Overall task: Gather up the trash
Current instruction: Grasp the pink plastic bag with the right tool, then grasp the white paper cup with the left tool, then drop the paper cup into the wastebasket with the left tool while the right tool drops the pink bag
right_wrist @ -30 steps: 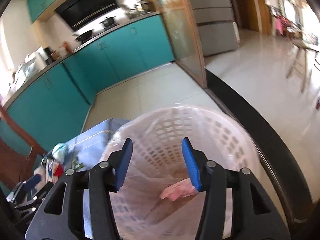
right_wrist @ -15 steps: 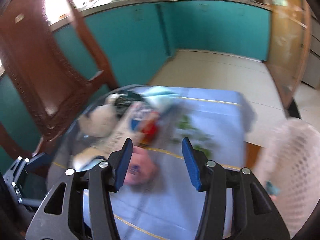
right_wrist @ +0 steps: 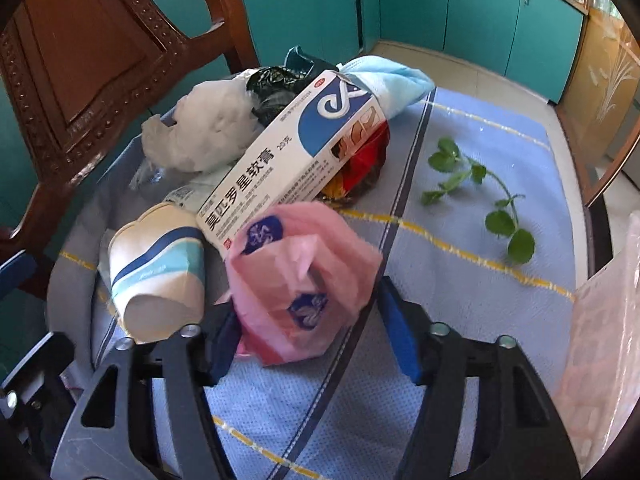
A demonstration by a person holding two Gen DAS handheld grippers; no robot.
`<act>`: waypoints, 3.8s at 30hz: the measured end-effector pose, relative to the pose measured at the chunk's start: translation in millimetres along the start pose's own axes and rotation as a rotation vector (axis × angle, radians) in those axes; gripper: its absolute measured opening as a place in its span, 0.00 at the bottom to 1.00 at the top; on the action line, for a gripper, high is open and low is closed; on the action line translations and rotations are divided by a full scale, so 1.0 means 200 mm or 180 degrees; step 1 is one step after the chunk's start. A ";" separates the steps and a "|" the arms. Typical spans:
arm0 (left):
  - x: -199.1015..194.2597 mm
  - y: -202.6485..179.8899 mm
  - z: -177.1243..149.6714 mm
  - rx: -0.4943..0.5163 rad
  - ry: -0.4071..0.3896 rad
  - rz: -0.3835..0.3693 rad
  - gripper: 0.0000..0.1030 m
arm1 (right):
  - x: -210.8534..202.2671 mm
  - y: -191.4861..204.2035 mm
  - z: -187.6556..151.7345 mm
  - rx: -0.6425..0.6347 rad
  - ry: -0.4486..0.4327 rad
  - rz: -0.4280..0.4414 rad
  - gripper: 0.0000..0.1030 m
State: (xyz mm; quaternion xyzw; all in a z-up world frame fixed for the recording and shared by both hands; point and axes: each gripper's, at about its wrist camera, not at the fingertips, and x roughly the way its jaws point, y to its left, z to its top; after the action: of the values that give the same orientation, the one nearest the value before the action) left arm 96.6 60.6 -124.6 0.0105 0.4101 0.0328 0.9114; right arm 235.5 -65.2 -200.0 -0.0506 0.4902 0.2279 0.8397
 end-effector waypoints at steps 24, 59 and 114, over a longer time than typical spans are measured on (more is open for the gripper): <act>0.28 -0.09 0.09 -0.0243 0.0412 -0.0099 0.92 | -0.33 -0.34 -0.13 0.0516 -0.0387 -0.0046 0.44; 0.32 0.04 0.09 -0.0584 0.0574 -0.0011 0.90 | -0.21 -0.26 -0.14 0.0345 -0.0195 -0.0129 0.46; 0.05 -0.94 0.47 0.0614 -0.0166 -0.1676 0.62 | -1.02 -1.17 -0.60 0.2146 -0.1367 -0.1382 0.45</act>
State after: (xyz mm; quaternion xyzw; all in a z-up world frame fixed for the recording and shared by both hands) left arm 182.5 -125.1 -77.7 -0.0089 0.3764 -0.2445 0.8936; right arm 155.5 -379.2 -121.7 0.1724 0.3298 -0.1205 0.9203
